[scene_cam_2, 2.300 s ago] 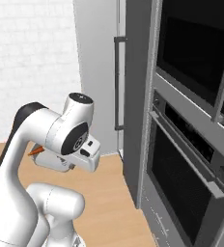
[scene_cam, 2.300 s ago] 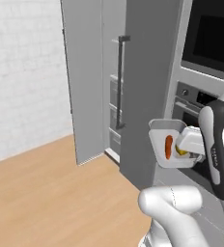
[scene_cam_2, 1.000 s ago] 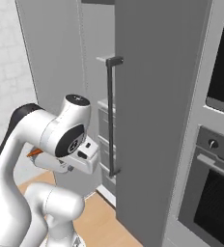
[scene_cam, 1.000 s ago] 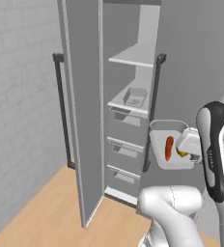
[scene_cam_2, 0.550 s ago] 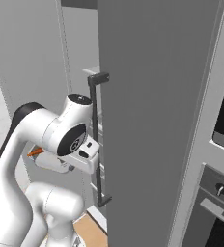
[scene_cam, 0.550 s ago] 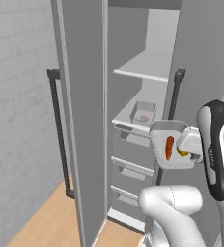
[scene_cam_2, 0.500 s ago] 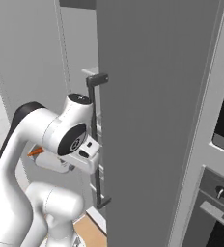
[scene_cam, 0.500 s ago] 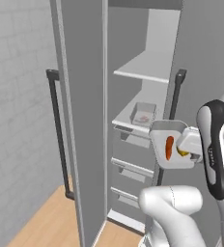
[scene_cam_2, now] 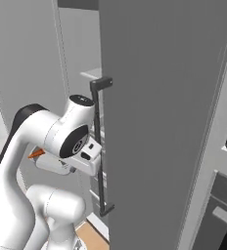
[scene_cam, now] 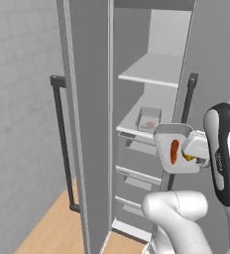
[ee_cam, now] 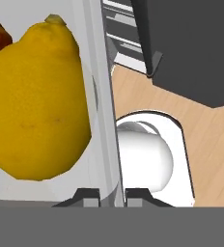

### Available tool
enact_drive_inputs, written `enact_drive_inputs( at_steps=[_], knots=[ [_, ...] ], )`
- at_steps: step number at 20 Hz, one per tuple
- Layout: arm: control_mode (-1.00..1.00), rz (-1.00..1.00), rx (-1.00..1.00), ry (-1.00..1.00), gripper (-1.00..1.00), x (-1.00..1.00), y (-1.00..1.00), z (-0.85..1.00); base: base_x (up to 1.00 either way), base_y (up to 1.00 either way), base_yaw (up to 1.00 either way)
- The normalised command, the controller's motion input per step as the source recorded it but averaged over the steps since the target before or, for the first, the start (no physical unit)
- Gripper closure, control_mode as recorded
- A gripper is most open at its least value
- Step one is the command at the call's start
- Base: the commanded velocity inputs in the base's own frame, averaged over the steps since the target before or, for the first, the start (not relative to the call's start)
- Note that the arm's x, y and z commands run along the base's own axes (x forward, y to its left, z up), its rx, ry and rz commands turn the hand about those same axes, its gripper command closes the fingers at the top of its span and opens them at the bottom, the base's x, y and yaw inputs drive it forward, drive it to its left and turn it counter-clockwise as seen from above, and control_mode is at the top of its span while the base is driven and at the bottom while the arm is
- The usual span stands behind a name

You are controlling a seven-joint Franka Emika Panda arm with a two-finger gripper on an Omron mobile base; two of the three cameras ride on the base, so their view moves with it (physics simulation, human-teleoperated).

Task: Take the meat container that has the shrimp and place it on the second highest rack of the freezer. Then take the vegetable container that has the carrot and lemon and place it on the highest rack of the freezer.

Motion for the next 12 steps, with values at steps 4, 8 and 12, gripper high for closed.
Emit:
enact_drive_inputs(
  at_steps=[4, 8, 12],
  knots=[
    [1.00, 0.00, 0.00, 0.00, 1.00, 0.00, 0.00, 0.00, 0.10, 0.50, -0.20],
    [1.00, 0.00, 0.00, 0.00, 1.00, 0.00, 0.00, 0.00, 0.11, 0.15, -0.21],
    [1.00, 0.00, 0.00, 0.00, 1.00, 0.00, 0.00, 0.00, 0.07, 0.31, -0.29]
  ],
)
